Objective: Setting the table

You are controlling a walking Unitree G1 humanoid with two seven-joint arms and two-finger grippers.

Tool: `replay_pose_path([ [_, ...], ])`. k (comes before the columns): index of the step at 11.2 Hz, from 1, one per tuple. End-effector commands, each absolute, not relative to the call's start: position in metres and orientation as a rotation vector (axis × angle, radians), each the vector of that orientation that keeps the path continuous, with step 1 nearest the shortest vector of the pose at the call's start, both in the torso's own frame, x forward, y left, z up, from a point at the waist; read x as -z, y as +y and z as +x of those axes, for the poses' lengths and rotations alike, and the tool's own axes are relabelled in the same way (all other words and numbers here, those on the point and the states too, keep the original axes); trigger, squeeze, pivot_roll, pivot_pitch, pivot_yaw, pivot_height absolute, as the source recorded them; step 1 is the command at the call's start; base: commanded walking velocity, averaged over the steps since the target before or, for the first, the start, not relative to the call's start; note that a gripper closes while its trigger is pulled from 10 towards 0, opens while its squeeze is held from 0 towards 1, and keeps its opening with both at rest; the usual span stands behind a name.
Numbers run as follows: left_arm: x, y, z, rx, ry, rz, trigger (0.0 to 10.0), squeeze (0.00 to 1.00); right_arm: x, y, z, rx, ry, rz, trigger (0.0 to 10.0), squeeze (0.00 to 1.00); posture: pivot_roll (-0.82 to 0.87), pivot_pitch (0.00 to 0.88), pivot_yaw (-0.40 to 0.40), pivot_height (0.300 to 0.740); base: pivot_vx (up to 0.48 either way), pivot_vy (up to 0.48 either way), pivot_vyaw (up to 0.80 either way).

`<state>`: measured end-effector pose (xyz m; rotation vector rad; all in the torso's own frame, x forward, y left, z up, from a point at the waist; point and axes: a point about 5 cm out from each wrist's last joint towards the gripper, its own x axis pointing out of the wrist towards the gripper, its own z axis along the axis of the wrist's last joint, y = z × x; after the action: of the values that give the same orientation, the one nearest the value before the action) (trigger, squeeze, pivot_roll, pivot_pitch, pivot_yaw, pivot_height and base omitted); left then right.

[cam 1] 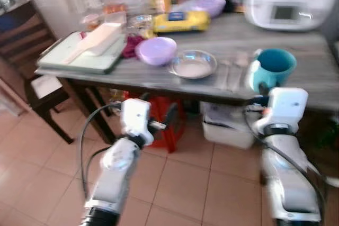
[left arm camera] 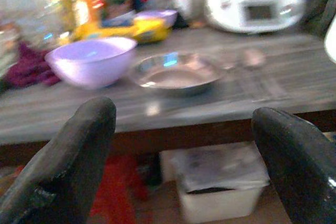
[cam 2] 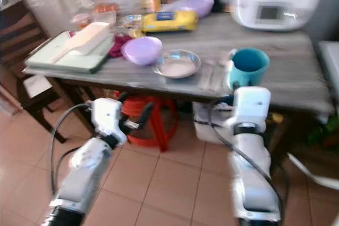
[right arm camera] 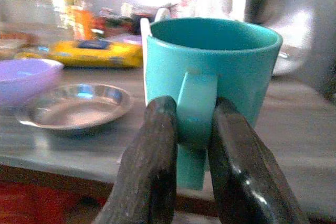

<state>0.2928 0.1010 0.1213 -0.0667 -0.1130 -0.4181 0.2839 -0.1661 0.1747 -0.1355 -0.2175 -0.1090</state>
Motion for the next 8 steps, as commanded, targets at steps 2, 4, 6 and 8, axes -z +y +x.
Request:
replay_pose_path([
  [2, -0.1384, 0.0958, 0.2942, 0.436, -0.168, -0.076, 10.0, 0.00, -0.1904, -0.1695, 0.2823, 0.127, -0.278, -0.161, 10.0, 0.00, -0.12, 0.094, 0.116, 0.740, 0.444, 0.000, 0.00],
  [4, -0.1387, 0.0967, 0.2939, 0.438, -0.169, -0.074, 10.0, 0.00, -0.1919, -0.1688, 0.2822, 0.128, -0.286, -0.171, 10.0, 0.00, -0.12, 0.093, 0.117, 0.740, 0.441, 0.000, 0.00],
  [6, -0.1377, 0.0948, 0.2913, 0.450, -0.161, -0.073, 10.0, 0.00, -0.1920, -0.1692, 0.2824, 0.134, -0.285, -0.177, 10.0, 0.00, -0.12, 0.093, 0.116, 0.740, 0.435, 0.000, 0.00],
  [8, -0.1385, 0.0935, 0.2899, 0.459, -0.160, -0.072, 10.0, 0.00, -0.1936, -0.1707, 0.2827, 0.142, -0.288, -0.184, 10.0, 0.00, -0.12, 0.093, 0.114, 0.740, 0.435, 0.000, 0.00],
])
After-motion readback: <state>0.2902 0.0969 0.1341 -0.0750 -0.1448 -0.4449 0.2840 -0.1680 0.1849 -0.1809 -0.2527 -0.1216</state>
